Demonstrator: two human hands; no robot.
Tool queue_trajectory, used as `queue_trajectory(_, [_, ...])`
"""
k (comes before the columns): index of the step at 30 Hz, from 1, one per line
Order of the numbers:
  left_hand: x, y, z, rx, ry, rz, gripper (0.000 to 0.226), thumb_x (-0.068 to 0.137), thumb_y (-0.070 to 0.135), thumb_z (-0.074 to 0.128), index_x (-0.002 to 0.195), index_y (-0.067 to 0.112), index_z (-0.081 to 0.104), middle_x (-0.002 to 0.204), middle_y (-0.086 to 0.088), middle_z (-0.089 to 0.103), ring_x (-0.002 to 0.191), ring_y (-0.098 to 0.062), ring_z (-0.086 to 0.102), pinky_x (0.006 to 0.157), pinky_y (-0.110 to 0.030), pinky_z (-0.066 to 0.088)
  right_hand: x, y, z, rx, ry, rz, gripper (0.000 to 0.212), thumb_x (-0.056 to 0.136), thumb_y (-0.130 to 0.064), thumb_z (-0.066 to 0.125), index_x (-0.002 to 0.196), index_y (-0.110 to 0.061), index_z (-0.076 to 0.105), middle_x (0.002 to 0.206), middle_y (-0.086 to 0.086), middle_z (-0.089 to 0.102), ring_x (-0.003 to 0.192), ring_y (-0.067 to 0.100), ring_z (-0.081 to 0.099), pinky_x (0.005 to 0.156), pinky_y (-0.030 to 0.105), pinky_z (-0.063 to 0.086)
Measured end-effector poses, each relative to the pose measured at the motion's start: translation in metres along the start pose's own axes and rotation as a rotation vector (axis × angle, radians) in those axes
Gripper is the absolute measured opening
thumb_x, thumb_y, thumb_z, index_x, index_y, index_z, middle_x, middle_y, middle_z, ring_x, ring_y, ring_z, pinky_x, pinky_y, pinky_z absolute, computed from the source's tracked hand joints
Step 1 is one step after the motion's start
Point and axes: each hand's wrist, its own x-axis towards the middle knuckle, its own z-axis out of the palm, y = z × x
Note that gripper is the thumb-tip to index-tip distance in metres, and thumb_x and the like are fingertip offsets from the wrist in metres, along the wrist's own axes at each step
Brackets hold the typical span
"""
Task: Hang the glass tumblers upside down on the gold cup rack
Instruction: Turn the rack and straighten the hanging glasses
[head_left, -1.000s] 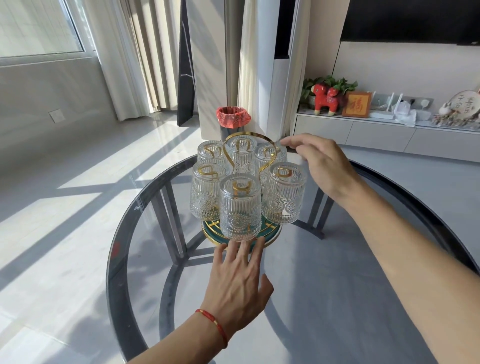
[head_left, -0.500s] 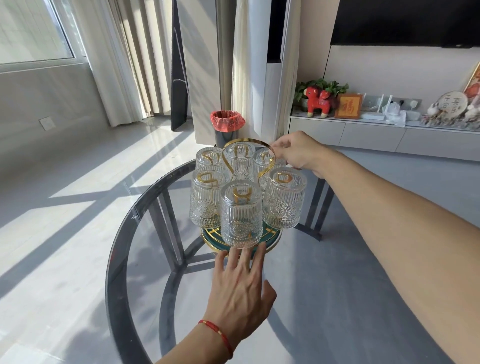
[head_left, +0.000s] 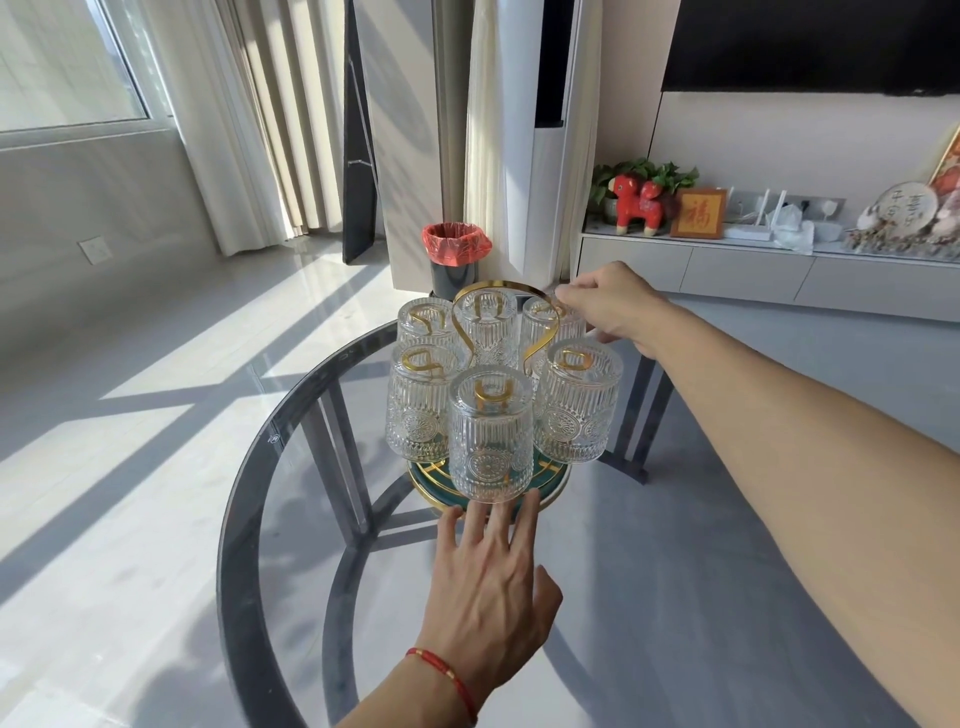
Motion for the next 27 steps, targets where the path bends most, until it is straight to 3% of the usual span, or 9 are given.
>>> queue_trajectory(2, [0.0005, -0.0001, 0.0001, 0.001, -0.005, 0.001, 0.07, 0.084, 0.04, 0.054, 0.148, 0.013, 0.048, 0.14, -0.01, 0.055, 0.126, -0.033, 0.05, 0.104, -0.051, 0.044, -0.0009, -0.0002, 0.0018, 0.009, -0.039, 0.011, 0.058, 0.091, -0.053, 0.067, 0.116, 0.0, 0.072, 0.095, 0.009, 0.063, 0.085, 0.022, 0.057, 0.072, 0.038, 0.055])
queue_trajectory(5, [0.0006, -0.0006, -0.0005, -0.001, -0.002, 0.001, 0.07, 0.084, 0.04, 0.054, 0.148, 0.012, 0.048, 0.14, -0.01, 0.055, 0.126, -0.033, 0.05, 0.104, -0.052, 0.044, -0.0015, 0.0013, 0.0041, 0.019, -0.079, 0.014, 0.065, 0.089, -0.057, 0.071, 0.118, 0.0, 0.071, 0.102, 0.015, 0.07, 0.082, 0.021, 0.054, 0.065, 0.029, 0.042])
queue_trajectory(11, [-0.0005, -0.0003, -0.0002, -0.007, 0.005, 0.002, 0.07, 0.084, 0.039, 0.053, 0.149, 0.012, 0.047, 0.142, -0.01, 0.054, 0.127, -0.033, 0.05, 0.104, -0.052, 0.044, 0.0015, 0.001, 0.0001, -0.023, -0.077, 0.029, 0.062, 0.088, -0.059, 0.072, 0.117, -0.004, 0.073, 0.125, 0.018, 0.071, 0.089, 0.02, 0.062, 0.071, 0.035, 0.058])
queue_trajectory(14, [-0.0001, -0.0005, 0.0001, -0.008, 0.004, 0.002, 0.07, 0.085, 0.04, 0.053, 0.149, 0.012, 0.047, 0.142, -0.01, 0.054, 0.127, -0.033, 0.05, 0.104, -0.052, 0.044, 0.0021, -0.0001, -0.0001, -0.018, -0.093, 0.06, 0.053, 0.086, -0.056, 0.074, 0.109, -0.008, 0.074, 0.118, 0.013, 0.072, 0.089, 0.019, 0.064, 0.062, 0.03, 0.056])
queue_trajectory(19, [-0.0003, -0.0008, 0.0004, -0.013, 0.01, 0.0, 0.069, 0.084, 0.039, 0.055, 0.147, 0.013, 0.048, 0.139, -0.009, 0.056, 0.125, -0.033, 0.051, 0.104, -0.051, 0.045, 0.0007, 0.0014, 0.0, -0.001, -0.107, 0.07, 0.052, 0.086, -0.056, 0.073, 0.107, -0.008, 0.073, 0.105, 0.01, 0.071, 0.088, 0.02, 0.064, 0.06, 0.028, 0.053])
queue_trajectory(27, [-0.0011, -0.0005, -0.0005, -0.021, 0.026, 0.004, 0.069, 0.081, 0.038, 0.059, 0.145, 0.013, 0.051, 0.136, -0.009, 0.058, 0.122, -0.032, 0.053, 0.102, -0.051, 0.047, 0.0018, -0.0013, -0.0002, 0.0, -0.093, 0.041, 0.05, 0.087, -0.046, 0.073, 0.109, -0.001, 0.074, 0.097, 0.009, 0.065, 0.086, 0.02, 0.062, 0.069, 0.035, 0.059])
